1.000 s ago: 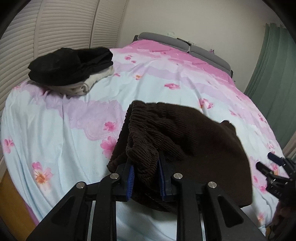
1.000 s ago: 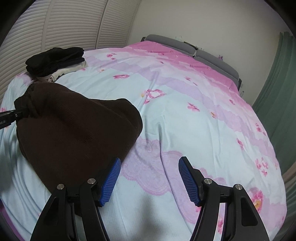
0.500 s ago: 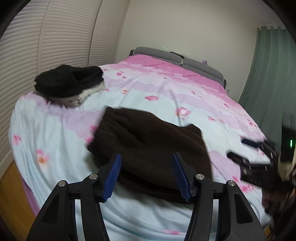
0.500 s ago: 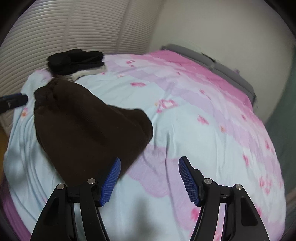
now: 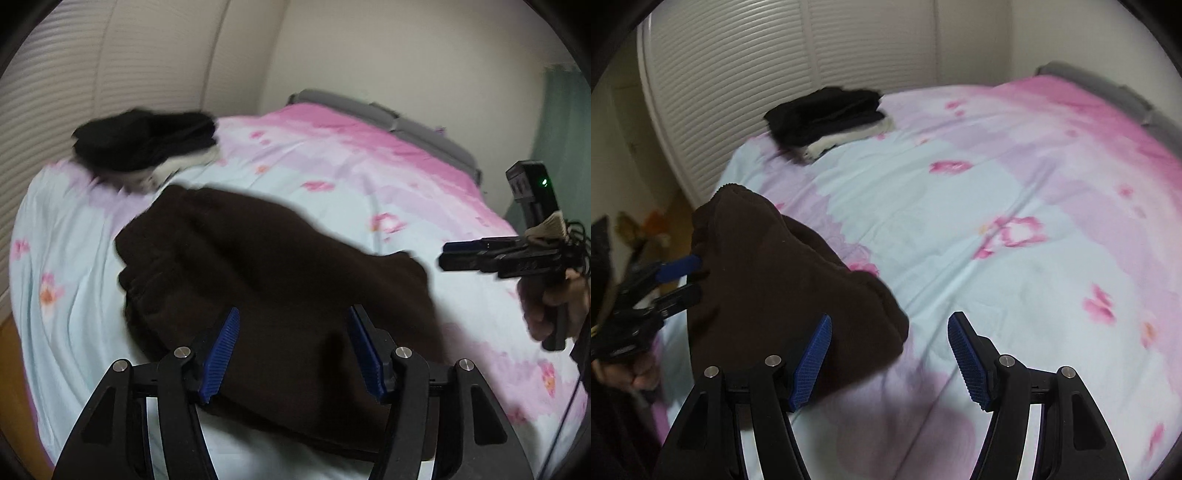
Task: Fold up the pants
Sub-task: 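Grasp the edge of the folded brown pants with the left tool, then grasp the brown pants bundle with the right tool while the left tool grips its other end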
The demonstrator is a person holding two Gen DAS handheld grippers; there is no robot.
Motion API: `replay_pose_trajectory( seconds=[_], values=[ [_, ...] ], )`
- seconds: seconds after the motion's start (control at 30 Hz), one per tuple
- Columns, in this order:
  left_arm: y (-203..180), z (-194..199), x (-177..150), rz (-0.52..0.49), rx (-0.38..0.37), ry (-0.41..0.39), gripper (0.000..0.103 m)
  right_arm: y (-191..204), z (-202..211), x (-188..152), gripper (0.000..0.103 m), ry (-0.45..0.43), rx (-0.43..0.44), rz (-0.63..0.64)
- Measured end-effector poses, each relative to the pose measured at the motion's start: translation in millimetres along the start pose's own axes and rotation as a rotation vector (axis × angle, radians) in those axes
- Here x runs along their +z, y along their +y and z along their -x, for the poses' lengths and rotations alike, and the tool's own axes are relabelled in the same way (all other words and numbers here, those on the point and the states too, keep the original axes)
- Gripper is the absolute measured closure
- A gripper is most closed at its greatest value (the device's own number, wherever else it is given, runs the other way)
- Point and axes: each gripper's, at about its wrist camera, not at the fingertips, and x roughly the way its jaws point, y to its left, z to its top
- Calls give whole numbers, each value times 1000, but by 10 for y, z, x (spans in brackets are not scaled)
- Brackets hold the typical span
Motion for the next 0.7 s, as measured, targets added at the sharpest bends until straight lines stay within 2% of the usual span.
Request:
replay_pose_trajectory(
  seconds=[0.1,0.2,0.23,0.3,0.37,0.47,0.6,0.67,0.7],
  values=[
    [42,-81,-65,-19,23,8,43,-178,-277,95,37,65,138,-32],
    [20,-100,-119,-44,35,-3,43,-202,-586,136,38,139,238,-45],
    [32,-107,-136,-44,40,-6,43,-194,-664,139,41,149,264,-47],
    [81,-136,-152,-31,43,2,43,-154,-766,136,60,155,313,-51],
    [151,-151,-164,-11,44,10,44,-112,-830,132,74,154,319,-52],
    [228,-180,-169,1,37,14,54,-103,-809,115,81,132,302,-82],
    [194,-254,-176,-42,35,6,55,-83,-797,112,83,137,214,-88],
    [156,-276,-178,-69,47,6,56,-164,-904,63,81,176,184,-138],
    [136,-228,-161,-74,37,-5,49,-174,-972,38,80,193,176,-165]
  ],
)
